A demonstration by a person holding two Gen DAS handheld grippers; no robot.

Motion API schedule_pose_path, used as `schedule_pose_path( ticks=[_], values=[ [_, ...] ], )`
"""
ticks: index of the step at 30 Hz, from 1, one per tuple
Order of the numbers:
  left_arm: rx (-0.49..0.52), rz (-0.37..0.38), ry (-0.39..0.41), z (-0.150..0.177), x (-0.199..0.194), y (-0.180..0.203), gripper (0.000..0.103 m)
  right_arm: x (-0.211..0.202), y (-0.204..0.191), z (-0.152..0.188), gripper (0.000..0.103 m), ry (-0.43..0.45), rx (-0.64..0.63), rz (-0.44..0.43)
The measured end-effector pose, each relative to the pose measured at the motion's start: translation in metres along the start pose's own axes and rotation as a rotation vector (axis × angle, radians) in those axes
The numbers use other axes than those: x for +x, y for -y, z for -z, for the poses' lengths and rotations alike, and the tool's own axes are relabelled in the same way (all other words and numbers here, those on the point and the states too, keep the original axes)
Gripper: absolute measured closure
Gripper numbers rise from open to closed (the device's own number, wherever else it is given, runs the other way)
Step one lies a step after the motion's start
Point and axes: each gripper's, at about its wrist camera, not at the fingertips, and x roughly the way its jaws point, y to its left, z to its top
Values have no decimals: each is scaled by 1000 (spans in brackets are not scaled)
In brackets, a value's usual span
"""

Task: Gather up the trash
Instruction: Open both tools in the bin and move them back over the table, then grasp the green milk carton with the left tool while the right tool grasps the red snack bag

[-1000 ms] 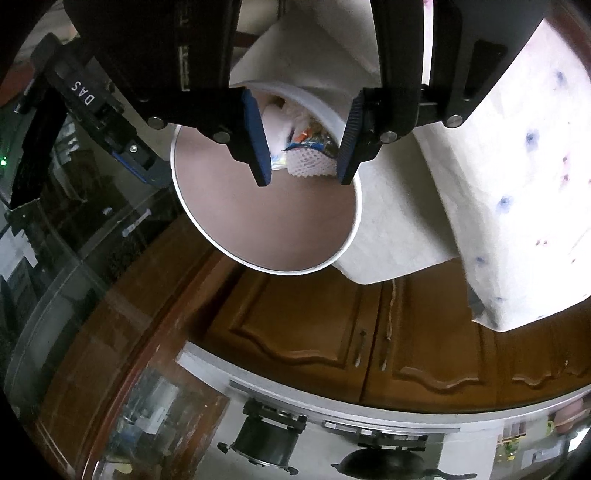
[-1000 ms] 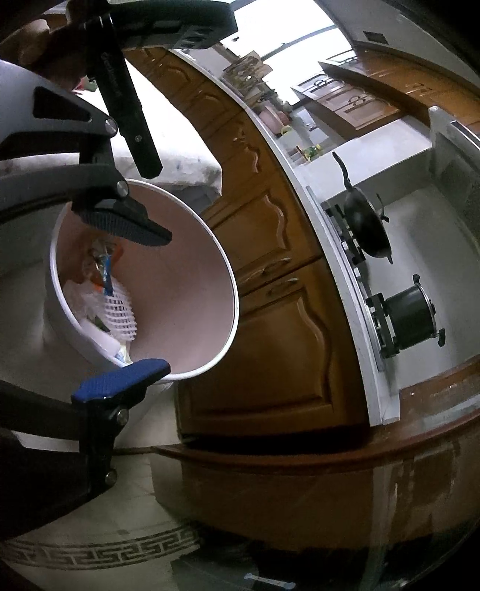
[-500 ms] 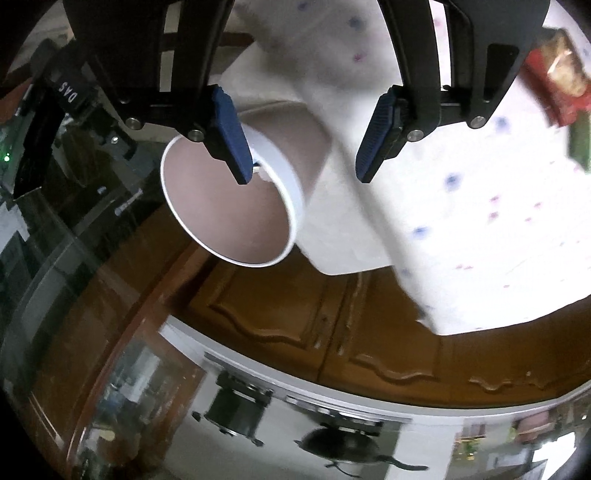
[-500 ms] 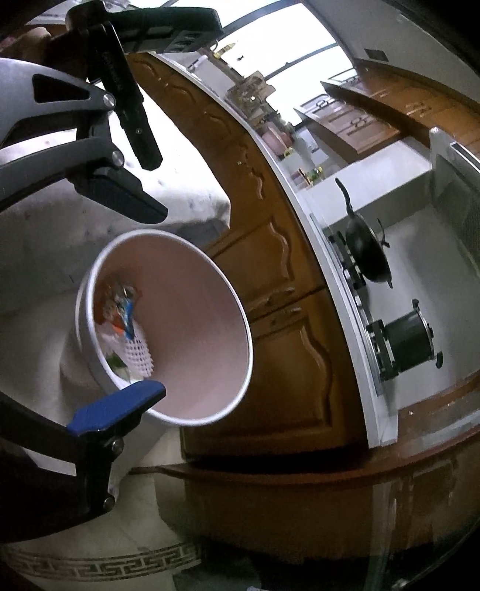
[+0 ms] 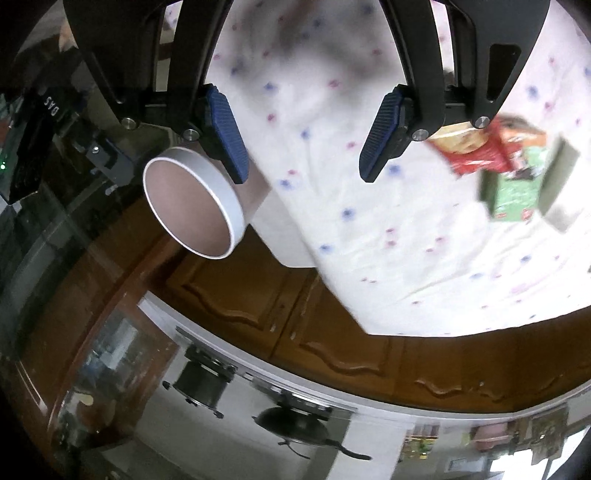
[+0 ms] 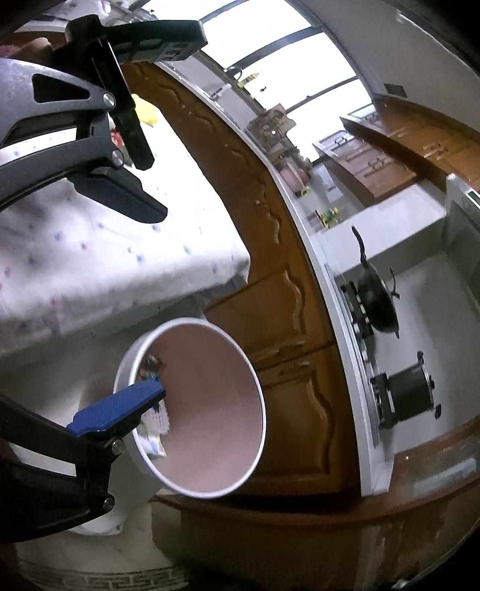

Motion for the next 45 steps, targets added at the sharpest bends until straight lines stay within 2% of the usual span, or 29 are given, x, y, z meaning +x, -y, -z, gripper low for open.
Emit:
schedule_pose_path(
  ticks=[7,19,29,36,38,45],
  values=[
    [-35,-36,29,10,-30,-32,36,3,-34,15,10,-18,-32,-55],
    [-123,-136,56,29,-67,-96,36,21,-81,43,10,-96,-91,-150],
    [-169,-204,42,40,-76,-134,36,37,-113,58,10,-147,-133,-224],
    [-183,-218,20,44,-74,-146,35,53,-126,60,11,-180,-152,-259],
    [-188,-218,16,44,-73,-148,35,60,-129,61,12,-193,-154,-270],
    [-189,-217,-1,42,-67,-151,35,95,-145,67,31,-272,-168,-319]
  ],
)
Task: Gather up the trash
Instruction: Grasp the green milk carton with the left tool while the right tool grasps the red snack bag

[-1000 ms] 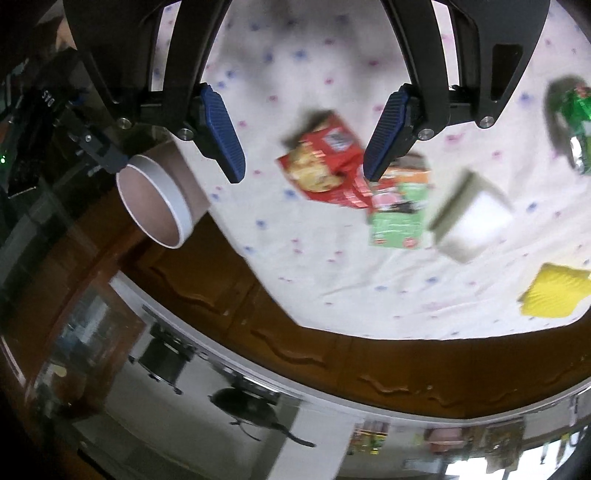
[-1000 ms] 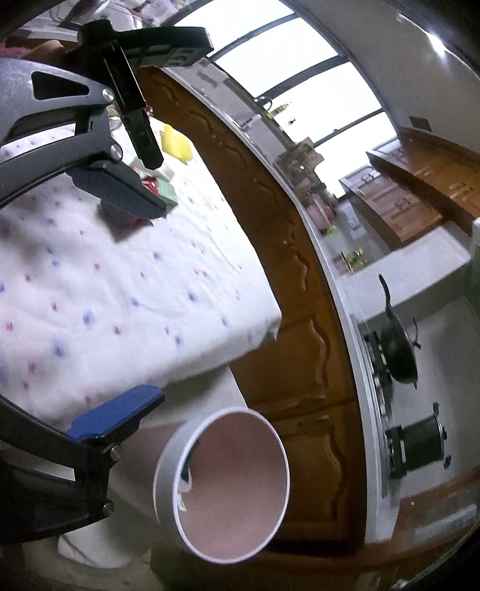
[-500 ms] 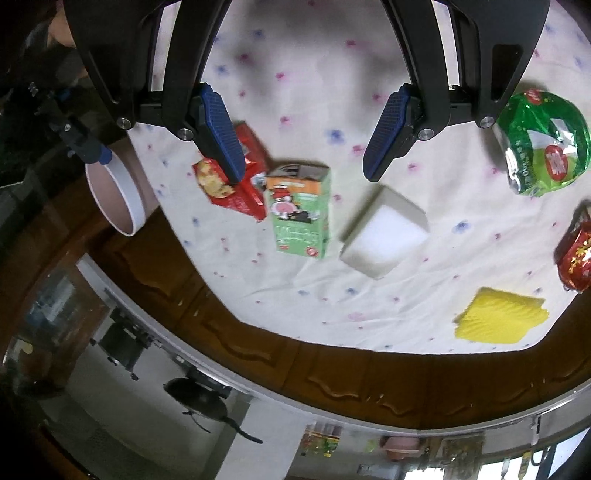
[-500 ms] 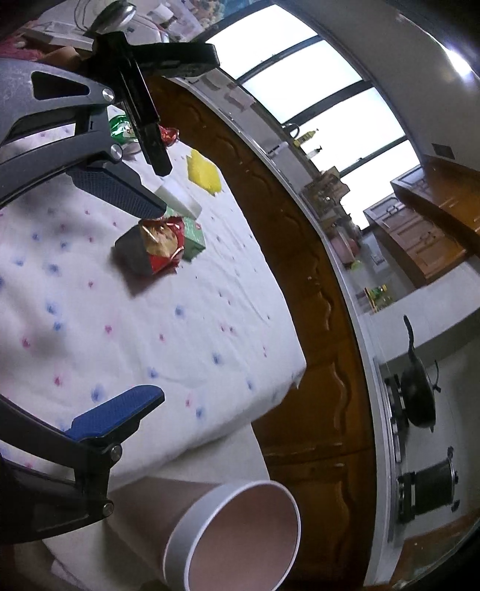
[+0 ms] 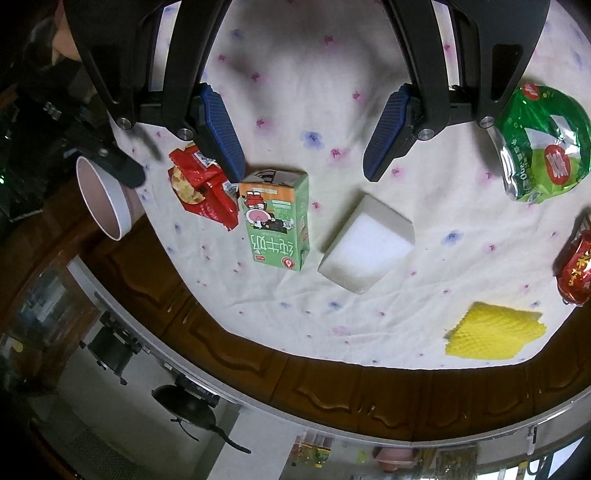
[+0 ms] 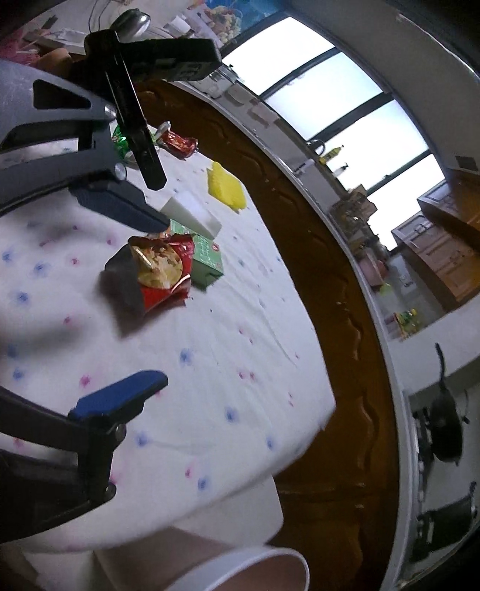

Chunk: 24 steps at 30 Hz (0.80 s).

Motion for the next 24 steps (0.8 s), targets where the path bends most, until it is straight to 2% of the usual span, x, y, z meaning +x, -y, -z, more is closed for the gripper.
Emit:
schedule_pose_path(
  ticks=[4,5,6,7,8,11,16,19,23,24],
  values=[
    [16,2,-11,-4,7,1,35,23,-1,-1,40,-46,5,-29],
    [21,0,-14,-4,9,2,35,27,-1,-1,45,-57,5,-34],
    [24,0,-16,-5,11,3,35,32,-1,0,55,-68,5,-41],
    [26,0,-19,-6,12,3,35,38,1,1,79,-90,13,-63],
    [27,1,-23,-6,14,4,35,41,3,2,89,-103,24,-75],
    [36,6,-31,-8,20,9,35,37,8,5,91,-94,33,-72],
    [81,5,-52,-12,37,25,36,2,15,2,95,-17,31,-44],
    [98,-16,-73,-14,52,33,36,-18,22,-1,96,28,33,3],
    [111,-68,-82,-18,69,38,36,-37,33,-2,96,56,56,22],
    [112,-72,-87,-18,72,38,41,-39,34,-1,96,59,60,24]
  ],
)
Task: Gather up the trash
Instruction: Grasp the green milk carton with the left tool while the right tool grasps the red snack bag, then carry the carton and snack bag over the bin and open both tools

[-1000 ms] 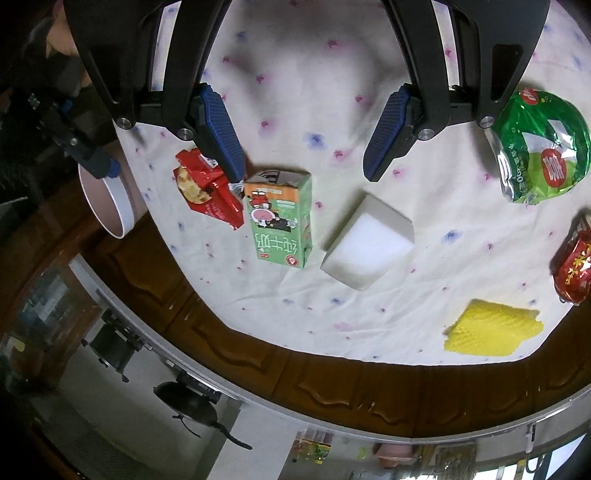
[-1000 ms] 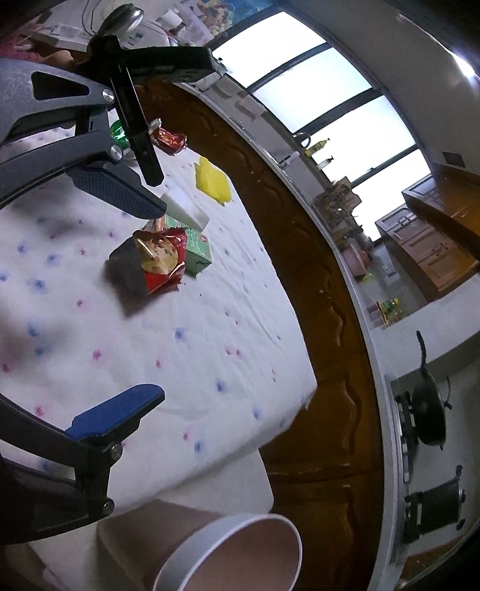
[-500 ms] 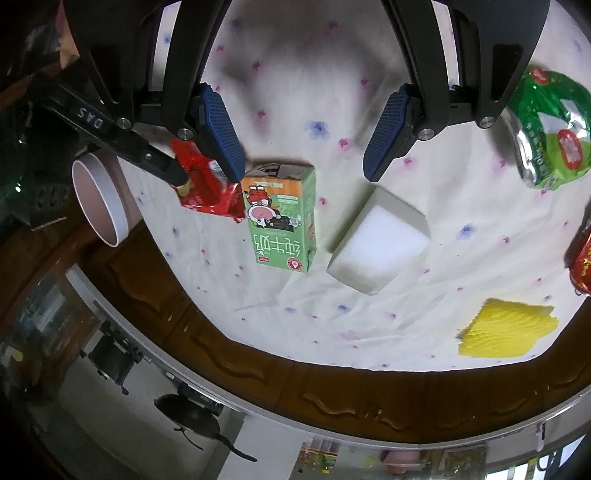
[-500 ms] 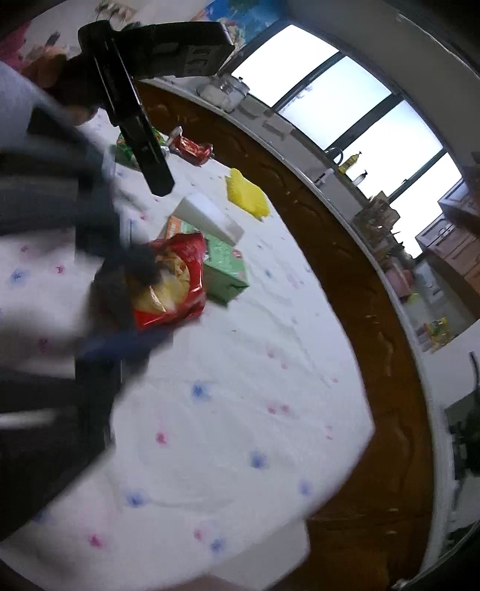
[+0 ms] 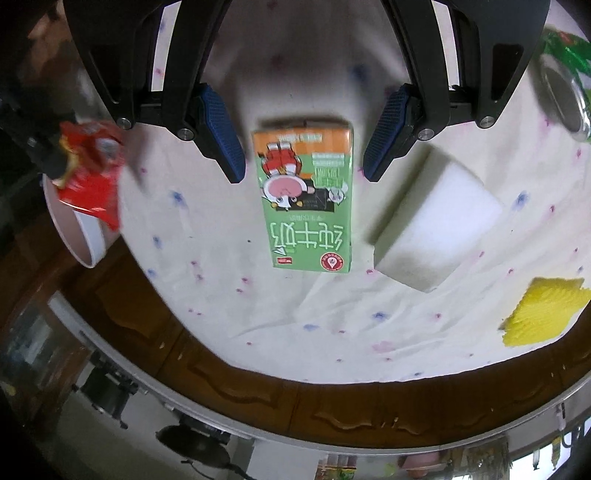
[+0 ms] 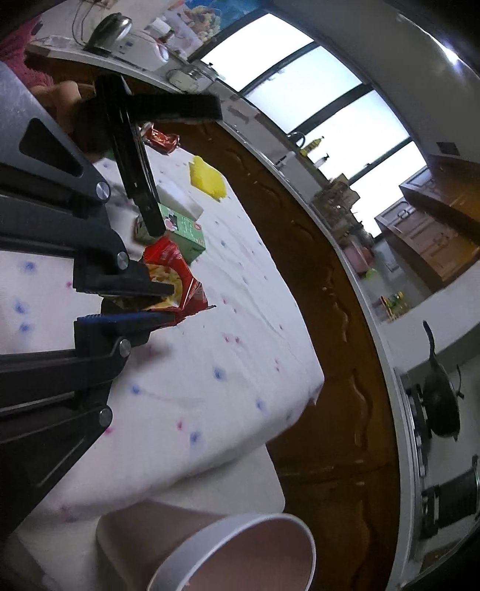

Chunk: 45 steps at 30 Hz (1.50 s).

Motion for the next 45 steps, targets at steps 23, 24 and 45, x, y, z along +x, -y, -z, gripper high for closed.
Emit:
schedule_pose_path(
  ticks=[23,24,45],
  values=[
    [129,203,125,1,-55,91,51,-71,31,0,96,146,34,112],
    [138,211,124,2,-56,95,51,-74,33,0,96,153,38,117],
    [258,315,101,5,-58,174,52,-134,80,1,96,256,118,226]
  ],
)
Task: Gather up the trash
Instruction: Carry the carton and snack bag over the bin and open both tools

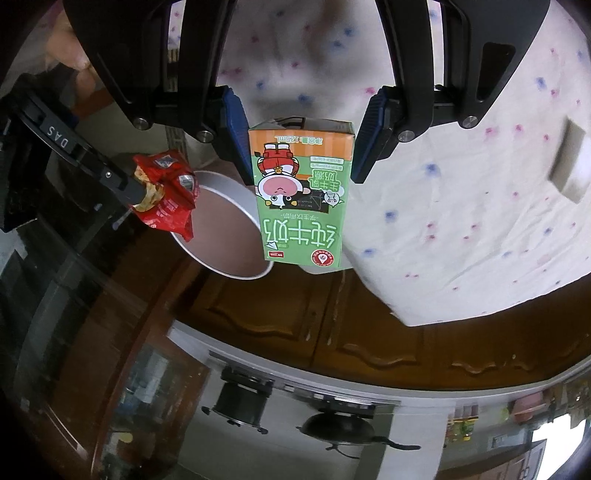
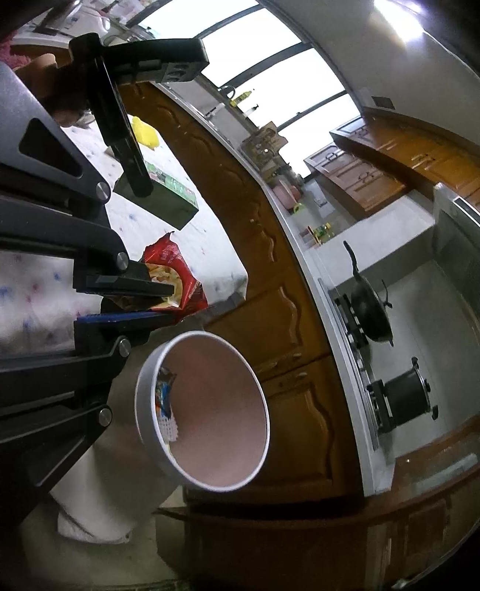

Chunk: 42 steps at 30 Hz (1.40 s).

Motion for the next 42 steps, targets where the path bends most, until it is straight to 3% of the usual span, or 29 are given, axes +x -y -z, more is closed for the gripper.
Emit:
schedule_pose_path(
  ticks=[26,41,42],
  values=[
    [128,77,-48,-47,75,93,55,0,56,-34,96,107,56,126],
    [129,77,-138,-59,136,110,55,26,85,-52,96,70,65,184],
    [134,82,-148,-59,139,111,55,29,86,-52,92,64,69,186]
  ],
)
